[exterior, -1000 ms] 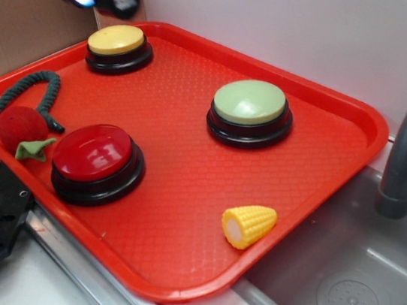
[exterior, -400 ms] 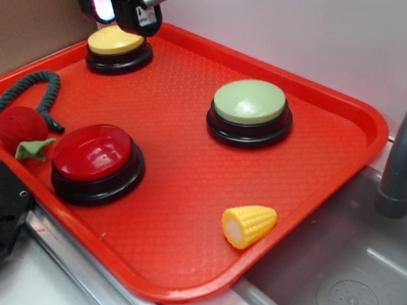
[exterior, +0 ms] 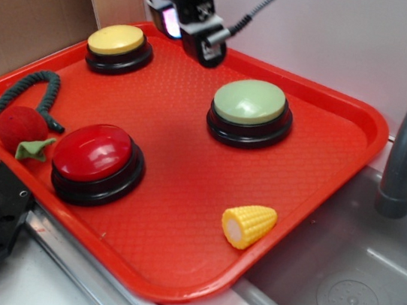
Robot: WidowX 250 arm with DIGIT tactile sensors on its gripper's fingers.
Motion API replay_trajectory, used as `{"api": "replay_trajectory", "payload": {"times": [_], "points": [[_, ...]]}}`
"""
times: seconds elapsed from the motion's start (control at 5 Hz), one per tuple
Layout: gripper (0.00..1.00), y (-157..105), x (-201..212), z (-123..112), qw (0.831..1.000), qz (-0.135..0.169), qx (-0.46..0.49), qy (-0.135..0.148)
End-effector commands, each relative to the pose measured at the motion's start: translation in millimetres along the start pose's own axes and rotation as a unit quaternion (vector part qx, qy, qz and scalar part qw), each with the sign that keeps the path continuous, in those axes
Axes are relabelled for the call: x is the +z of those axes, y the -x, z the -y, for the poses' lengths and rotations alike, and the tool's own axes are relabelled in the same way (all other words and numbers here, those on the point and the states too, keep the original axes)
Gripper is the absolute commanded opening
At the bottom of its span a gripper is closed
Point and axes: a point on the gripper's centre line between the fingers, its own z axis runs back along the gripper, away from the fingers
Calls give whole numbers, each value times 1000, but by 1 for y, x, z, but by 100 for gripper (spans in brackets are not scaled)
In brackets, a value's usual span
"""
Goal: Push the green button.
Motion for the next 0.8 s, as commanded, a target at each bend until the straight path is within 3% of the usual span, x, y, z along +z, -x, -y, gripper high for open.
{"api": "replay_trajectory", "payload": {"times": [0.0, 0.2, 0.6], "points": [[100, -33, -13, 1, 999, 16, -29, -32], [100, -44, -28, -3, 998, 17, -32, -43], [100, -52, -49, 1, 998, -2, -50, -30]]}}
